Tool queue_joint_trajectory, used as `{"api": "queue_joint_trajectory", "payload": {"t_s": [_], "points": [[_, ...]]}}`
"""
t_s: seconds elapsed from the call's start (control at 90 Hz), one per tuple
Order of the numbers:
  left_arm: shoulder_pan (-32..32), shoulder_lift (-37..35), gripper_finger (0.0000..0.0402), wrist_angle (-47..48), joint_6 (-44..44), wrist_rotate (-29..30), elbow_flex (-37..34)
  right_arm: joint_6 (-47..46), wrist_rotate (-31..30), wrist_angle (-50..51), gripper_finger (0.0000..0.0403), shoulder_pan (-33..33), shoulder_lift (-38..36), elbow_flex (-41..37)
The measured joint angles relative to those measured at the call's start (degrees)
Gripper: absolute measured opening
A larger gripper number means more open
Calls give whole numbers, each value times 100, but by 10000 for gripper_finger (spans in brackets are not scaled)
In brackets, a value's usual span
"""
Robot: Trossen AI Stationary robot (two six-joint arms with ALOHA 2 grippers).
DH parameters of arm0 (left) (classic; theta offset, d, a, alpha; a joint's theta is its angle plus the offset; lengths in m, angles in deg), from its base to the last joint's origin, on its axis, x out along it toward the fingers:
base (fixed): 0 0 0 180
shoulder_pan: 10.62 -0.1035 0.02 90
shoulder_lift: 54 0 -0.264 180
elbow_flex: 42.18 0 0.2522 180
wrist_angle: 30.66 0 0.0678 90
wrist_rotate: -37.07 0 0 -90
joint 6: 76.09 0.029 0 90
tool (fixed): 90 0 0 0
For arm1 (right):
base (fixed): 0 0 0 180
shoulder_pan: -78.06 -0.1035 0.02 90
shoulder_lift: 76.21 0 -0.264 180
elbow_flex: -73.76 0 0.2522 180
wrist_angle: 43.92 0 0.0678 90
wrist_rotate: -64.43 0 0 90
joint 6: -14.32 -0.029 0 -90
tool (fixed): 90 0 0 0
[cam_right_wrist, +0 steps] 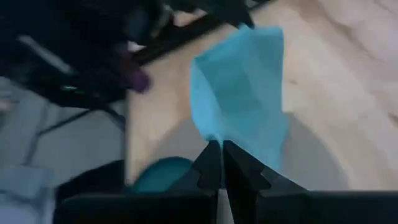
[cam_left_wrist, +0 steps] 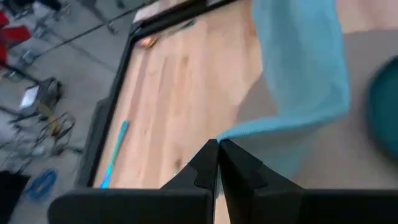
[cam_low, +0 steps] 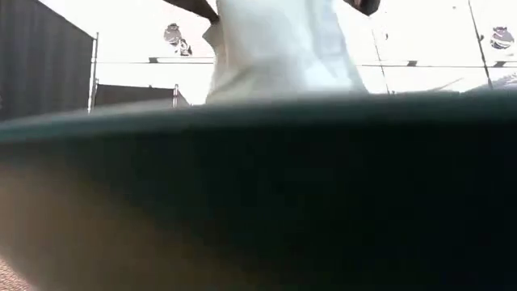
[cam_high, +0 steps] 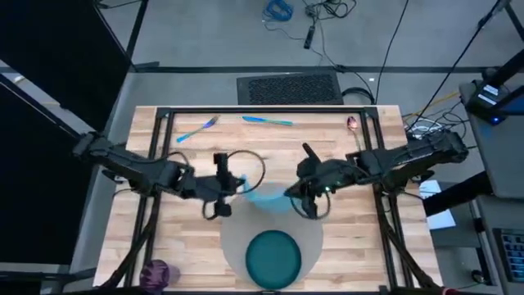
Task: Set table place
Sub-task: Fold the blue napkin
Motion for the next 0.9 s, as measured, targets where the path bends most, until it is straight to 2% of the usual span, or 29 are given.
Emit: {"api": "queue_joint_trajectory", "payload": {"t_s": [0.167, 0.289, 0.567, 0.744, 0.9], "points": [[226, -129, 0, 18, -403, 296, 0, -276, -320, 371, 0, -146, 42, 4], [157, -53, 0, 55, -437, 337, 0, -201, -482, 829, 0, 69, 172, -14], [-655, 490, 0, 43, -391, 318, -149, 143, -297, 828, 0, 1056, 213, -682], [-1204, 942, 0, -434, 212, 296, -151, 613, -306, 866, 0, 1586, 205, -787], [-1690, 1293, 0, -755, 506, -13, -151, 978, -350, 1030, 0, 2004, 205, -812]]}}
